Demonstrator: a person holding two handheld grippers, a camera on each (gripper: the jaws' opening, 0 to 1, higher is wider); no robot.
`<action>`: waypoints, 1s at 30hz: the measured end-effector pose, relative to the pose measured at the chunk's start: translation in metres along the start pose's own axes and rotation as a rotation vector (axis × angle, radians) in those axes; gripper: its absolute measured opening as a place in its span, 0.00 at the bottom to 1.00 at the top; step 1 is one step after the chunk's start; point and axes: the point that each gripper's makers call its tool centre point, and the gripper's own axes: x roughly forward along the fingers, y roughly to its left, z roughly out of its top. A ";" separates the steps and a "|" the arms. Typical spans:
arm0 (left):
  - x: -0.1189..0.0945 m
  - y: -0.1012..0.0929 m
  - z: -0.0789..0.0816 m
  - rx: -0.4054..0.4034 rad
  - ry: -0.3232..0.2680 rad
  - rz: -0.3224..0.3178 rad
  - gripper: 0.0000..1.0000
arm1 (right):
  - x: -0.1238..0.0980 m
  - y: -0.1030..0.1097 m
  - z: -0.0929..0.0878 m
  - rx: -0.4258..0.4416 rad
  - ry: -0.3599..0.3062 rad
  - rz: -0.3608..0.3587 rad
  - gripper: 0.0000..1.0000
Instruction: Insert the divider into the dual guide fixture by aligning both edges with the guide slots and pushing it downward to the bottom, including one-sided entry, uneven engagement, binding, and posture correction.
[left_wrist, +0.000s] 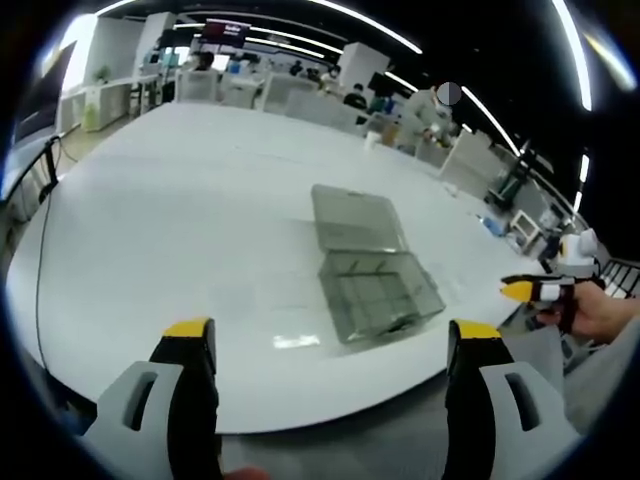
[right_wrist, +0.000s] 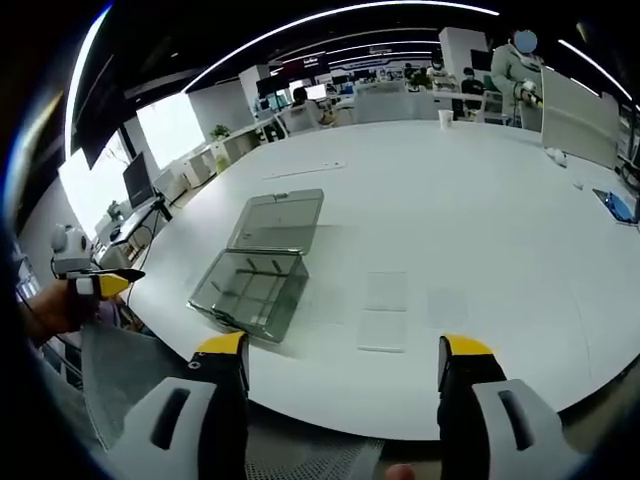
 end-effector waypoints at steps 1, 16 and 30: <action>0.000 0.000 0.000 -0.002 0.001 -0.002 0.93 | 0.001 0.000 0.000 0.001 0.003 0.003 0.74; 0.002 -0.005 0.002 -0.015 0.015 -0.015 0.93 | 0.016 -0.005 0.001 0.030 0.023 0.028 0.69; 0.009 -0.025 0.003 0.008 0.032 -0.048 0.93 | 0.046 -0.022 -0.004 0.001 0.077 0.032 0.58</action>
